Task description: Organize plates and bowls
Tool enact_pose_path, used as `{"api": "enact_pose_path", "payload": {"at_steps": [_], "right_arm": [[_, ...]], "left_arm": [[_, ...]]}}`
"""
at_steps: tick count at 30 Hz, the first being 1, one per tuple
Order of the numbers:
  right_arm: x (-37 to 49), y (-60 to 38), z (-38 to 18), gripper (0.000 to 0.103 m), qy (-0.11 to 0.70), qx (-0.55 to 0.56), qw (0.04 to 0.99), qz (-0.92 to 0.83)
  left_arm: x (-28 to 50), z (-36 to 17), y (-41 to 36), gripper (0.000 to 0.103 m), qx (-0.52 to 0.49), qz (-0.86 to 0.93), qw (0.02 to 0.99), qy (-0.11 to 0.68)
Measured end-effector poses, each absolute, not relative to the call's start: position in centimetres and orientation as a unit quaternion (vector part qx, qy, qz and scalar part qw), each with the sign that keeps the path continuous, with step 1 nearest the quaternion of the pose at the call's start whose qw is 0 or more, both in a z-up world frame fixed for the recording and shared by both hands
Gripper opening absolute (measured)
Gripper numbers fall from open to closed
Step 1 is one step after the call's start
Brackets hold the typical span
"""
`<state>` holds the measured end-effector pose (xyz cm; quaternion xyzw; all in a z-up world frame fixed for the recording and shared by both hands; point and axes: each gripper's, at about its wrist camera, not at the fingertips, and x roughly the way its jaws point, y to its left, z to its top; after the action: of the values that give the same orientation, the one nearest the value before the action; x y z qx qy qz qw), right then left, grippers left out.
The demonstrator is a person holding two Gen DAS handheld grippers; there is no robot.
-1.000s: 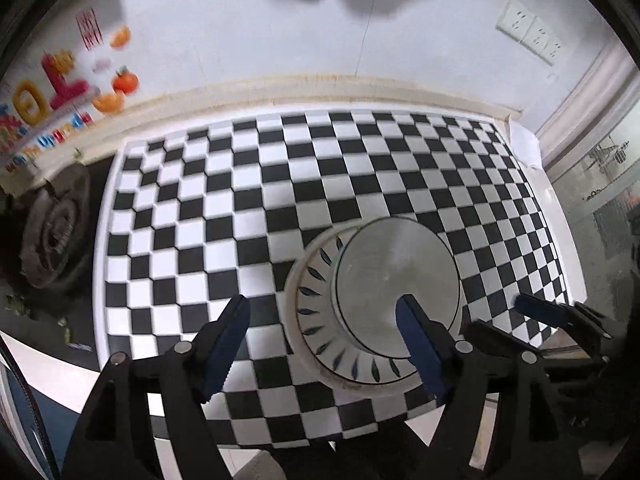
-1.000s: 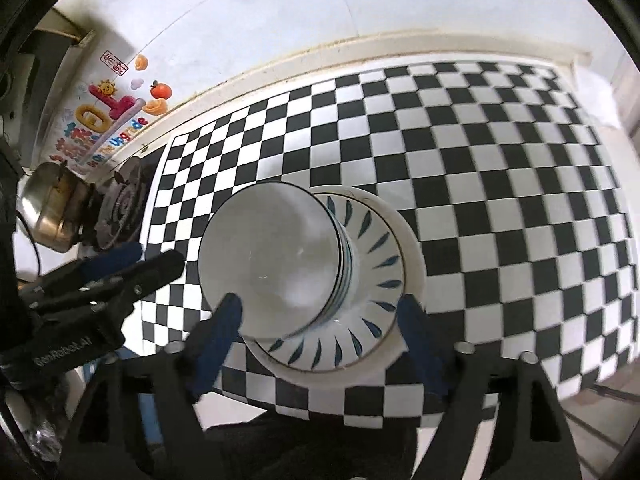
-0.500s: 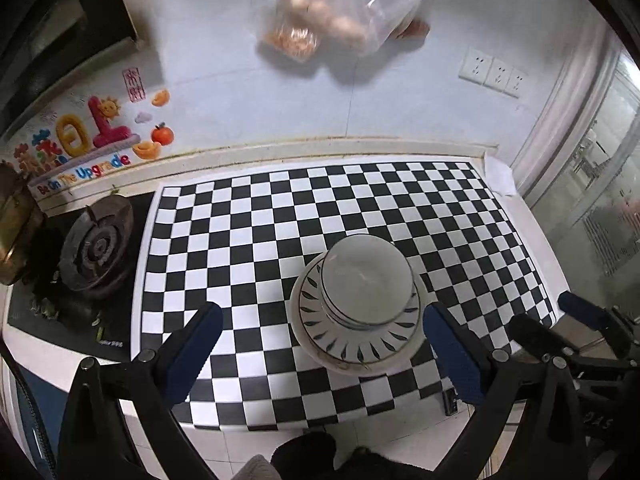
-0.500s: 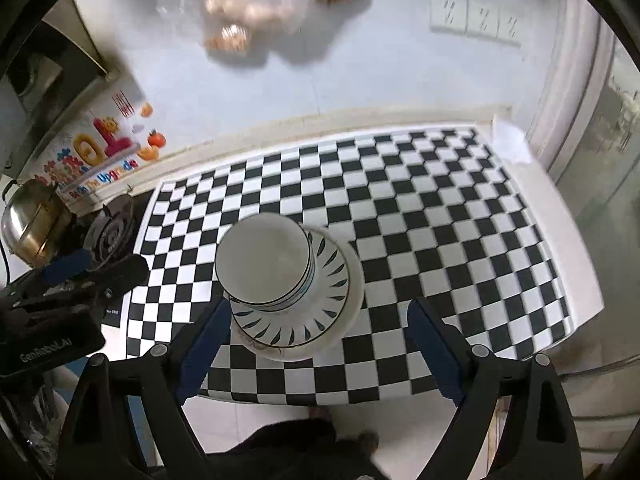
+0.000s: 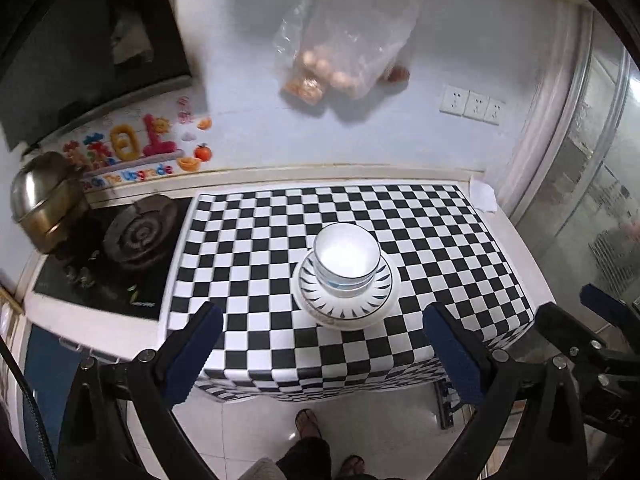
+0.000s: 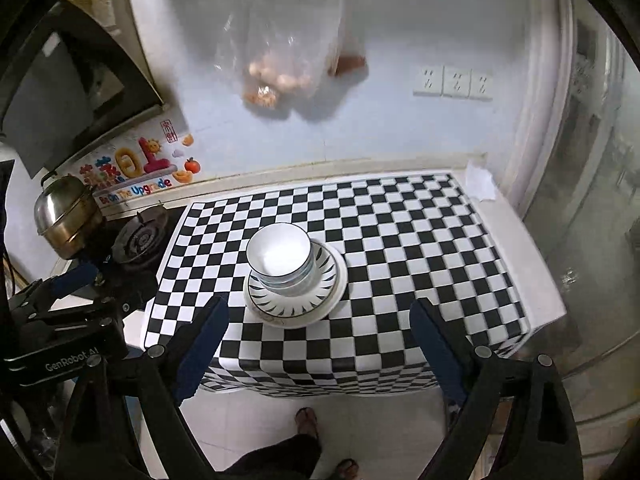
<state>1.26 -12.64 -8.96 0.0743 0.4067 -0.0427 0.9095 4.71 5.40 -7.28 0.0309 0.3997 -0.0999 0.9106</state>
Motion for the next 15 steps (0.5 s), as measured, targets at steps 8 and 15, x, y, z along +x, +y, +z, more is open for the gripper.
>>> {"api": "enact_pose_path", "payload": {"at_steps": [8, 15], "right_arm": [[-5.8, -12.2, -4.9, 0.095, 0.365, 0.067, 0.928, -0.042], [-9.3, -11.8, -3.1, 0.095, 0.345, 0.058, 0.936, -0.040]], "left_arm": [[-1.8, -4.5, 6.1, 0.102, 0.047, -0.057, 0.930, 0.360], [-4.7, -3.4, 5.7, 0.102, 0.053, -0.046, 0.939, 0.335]]}}
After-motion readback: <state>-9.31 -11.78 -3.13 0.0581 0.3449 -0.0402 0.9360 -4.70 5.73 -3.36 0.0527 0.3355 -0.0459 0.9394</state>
